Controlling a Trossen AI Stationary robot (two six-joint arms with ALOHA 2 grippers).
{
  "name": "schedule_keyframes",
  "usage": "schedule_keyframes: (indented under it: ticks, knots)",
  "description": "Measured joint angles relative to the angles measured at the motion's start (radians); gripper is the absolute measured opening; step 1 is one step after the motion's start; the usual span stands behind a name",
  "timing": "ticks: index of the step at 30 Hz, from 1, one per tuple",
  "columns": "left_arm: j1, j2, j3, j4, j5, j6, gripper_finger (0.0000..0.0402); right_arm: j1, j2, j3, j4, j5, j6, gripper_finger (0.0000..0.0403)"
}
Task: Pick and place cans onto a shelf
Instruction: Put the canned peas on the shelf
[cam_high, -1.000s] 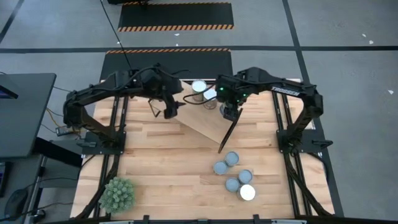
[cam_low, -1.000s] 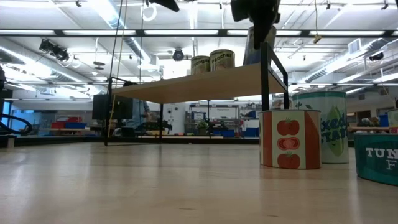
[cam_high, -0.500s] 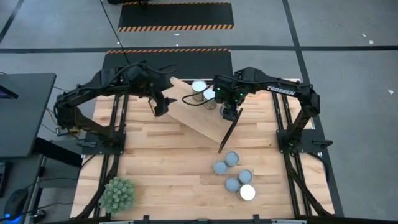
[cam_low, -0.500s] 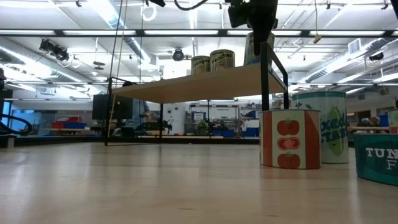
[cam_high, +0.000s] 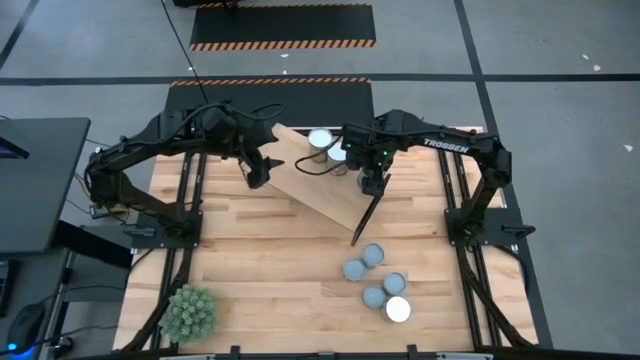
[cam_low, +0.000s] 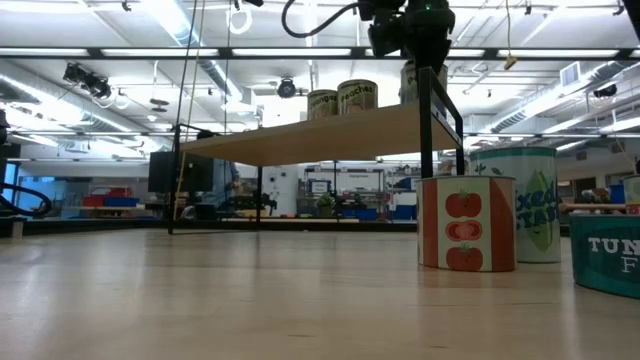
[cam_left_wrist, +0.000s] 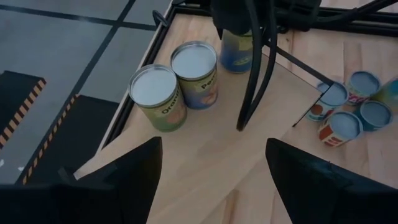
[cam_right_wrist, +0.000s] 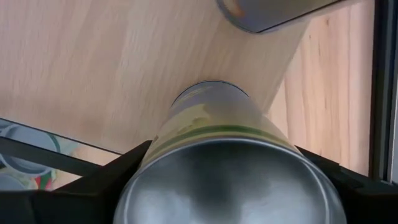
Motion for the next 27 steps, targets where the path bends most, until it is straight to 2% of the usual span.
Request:
schedule_keyframes:
  ticks: [10,17,27]
  knots:
    - [0.000,0.000,0.000,-0.006,0.000,-0.003,0.0290,-0.011,0.000,-0.002,0.006,0.015,-0.047,0.0361]
    - [0.000,0.000,0.000,-0.006,0.000,-0.003,0.0290,-0.006,-0.003,-0.003,0.023,0.016,-0.103,0.0364]
    - [0.000,0.000,0.000,-0.008,0.000,-0.002,0.0290,0.009,-0.009,-0.003,0.065,0.019,-0.284,0.0357]
